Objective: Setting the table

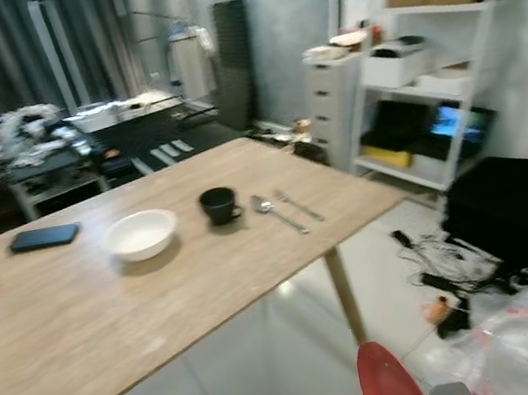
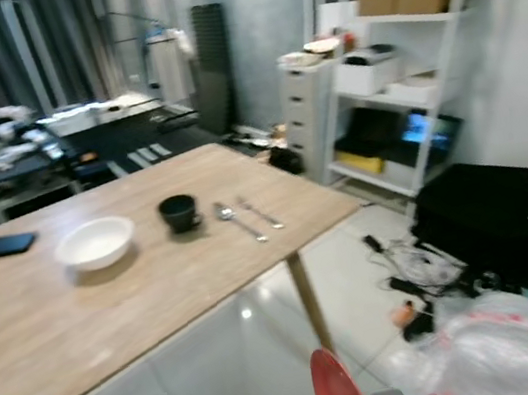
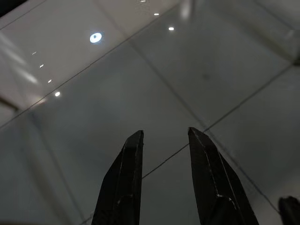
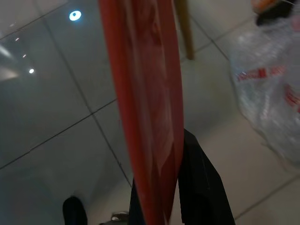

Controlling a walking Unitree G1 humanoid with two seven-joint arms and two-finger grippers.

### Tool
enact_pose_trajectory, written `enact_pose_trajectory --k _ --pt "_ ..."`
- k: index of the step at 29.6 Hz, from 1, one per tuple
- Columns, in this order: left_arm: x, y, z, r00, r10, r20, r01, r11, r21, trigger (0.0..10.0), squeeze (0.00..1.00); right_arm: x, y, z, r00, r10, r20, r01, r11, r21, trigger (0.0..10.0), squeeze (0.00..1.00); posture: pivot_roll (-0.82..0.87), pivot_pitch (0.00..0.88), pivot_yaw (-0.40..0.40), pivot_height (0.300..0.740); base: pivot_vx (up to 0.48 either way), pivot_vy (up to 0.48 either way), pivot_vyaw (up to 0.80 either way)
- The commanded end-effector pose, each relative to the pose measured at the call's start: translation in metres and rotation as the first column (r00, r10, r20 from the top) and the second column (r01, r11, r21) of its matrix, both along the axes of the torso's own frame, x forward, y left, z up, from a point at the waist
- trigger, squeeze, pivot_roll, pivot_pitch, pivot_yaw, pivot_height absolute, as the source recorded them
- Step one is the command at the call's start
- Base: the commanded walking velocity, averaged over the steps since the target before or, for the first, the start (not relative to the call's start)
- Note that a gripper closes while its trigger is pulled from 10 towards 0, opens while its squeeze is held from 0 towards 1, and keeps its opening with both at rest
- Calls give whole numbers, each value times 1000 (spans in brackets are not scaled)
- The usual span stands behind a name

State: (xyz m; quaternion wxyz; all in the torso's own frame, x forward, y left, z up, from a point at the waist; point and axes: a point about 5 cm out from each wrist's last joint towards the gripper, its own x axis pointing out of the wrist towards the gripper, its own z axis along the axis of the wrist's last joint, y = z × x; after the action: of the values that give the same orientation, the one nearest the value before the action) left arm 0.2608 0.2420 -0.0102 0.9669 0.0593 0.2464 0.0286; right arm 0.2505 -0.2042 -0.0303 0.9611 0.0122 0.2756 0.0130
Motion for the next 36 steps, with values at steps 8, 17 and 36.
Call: enact_pose_trajectory --k 8,17,36 --pt "-6 -2 -6 1000 2 -24 -2 1000 -1 10000 0 -5 1 -4 1000 2 -16 -2 1000 14 10000 0 -11 10 74 740 0 0 -769" --pt "-7 -3 -7 1000 0 -24 0 1000 -1 10000 0 -5 1 -4 1000 8 -17 -8 1000 16 10000 0 -10 17 71 740 0 0 -772" --pt "-6 -4 -7 1000 0 -25 -1 1000 -6 10000 0 -7 3 -6 1000 19 -25 -19 1000 18 10000 0 -9 23 69 740 0 0 -775"
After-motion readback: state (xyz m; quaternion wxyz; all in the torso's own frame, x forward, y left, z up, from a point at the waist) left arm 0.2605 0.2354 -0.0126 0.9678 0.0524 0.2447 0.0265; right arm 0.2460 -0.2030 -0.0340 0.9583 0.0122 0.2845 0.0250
